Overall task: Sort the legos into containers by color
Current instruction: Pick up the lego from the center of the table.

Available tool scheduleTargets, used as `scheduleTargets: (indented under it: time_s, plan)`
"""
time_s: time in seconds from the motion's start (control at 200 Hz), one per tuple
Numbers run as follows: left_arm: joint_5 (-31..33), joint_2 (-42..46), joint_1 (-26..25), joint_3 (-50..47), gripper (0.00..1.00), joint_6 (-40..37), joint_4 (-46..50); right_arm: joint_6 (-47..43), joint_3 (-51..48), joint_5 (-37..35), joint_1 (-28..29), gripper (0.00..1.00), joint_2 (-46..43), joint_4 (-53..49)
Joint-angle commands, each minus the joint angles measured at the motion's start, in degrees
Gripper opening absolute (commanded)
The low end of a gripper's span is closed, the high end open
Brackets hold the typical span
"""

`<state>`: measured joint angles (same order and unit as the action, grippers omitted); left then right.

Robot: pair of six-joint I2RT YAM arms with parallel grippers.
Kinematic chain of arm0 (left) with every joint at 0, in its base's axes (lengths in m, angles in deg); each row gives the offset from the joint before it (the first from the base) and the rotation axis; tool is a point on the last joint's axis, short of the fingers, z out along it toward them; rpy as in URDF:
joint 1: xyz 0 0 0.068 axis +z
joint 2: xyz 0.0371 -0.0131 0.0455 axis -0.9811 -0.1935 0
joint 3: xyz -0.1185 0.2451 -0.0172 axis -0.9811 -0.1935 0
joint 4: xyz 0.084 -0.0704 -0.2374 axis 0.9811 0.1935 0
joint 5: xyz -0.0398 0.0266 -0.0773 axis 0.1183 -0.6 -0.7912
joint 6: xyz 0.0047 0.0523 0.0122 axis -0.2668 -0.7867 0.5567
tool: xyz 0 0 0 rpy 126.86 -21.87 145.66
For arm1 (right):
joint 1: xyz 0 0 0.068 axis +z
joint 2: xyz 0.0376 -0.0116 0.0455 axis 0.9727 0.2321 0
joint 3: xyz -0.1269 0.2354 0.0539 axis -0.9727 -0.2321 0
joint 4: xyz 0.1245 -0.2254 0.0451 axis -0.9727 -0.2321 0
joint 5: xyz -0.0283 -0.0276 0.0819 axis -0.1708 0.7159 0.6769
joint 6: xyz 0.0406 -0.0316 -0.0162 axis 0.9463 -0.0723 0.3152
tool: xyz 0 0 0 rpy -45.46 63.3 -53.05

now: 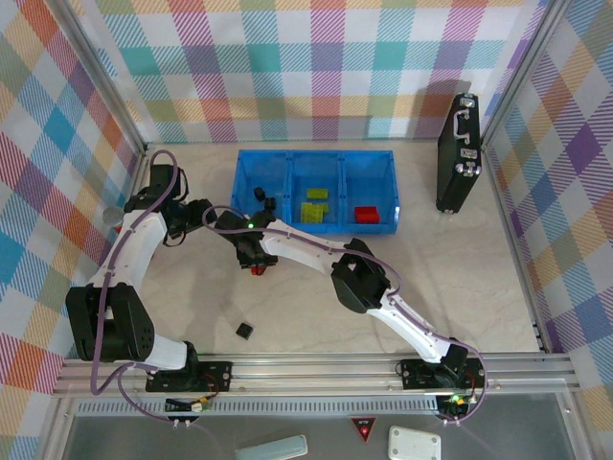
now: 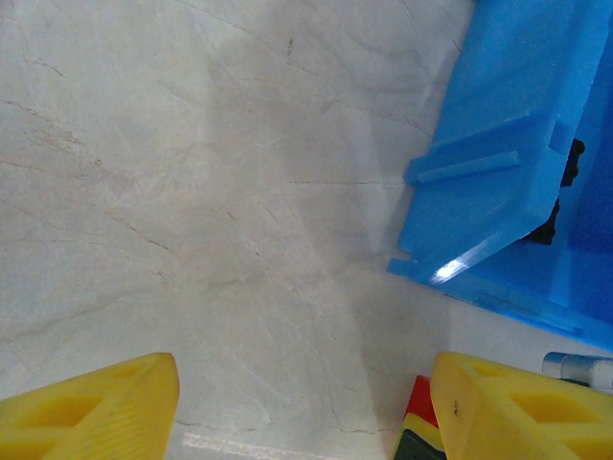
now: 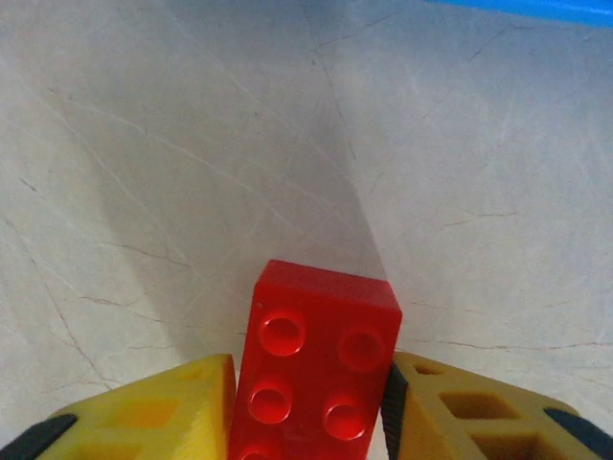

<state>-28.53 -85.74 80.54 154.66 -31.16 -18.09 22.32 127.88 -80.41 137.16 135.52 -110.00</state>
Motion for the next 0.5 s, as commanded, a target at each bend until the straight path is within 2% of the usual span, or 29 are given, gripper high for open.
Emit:
scheduleTargets:
  time_s: [0.0, 0.285, 0.495]
  plan:
    - [-1.0, 0.3, 0.2, -0.2, 0.7, -0.5, -0.4, -0.6, 1.5, 0.7, 0.3, 0.42, 0.6, -0.4]
    - [-0.9, 0.2, 0.2, -0.1, 0.7, -0.6, -0.4, -2.0, 0.5, -0.2, 0.3, 0.36, -1.5, -1.0]
    - [-1.0, 0.0, 0.2, 0.0, 0.7, -0.7, -0.3, -5.1, -5.3, -1.0, 0.3, 0.36, -6.6, 0.5]
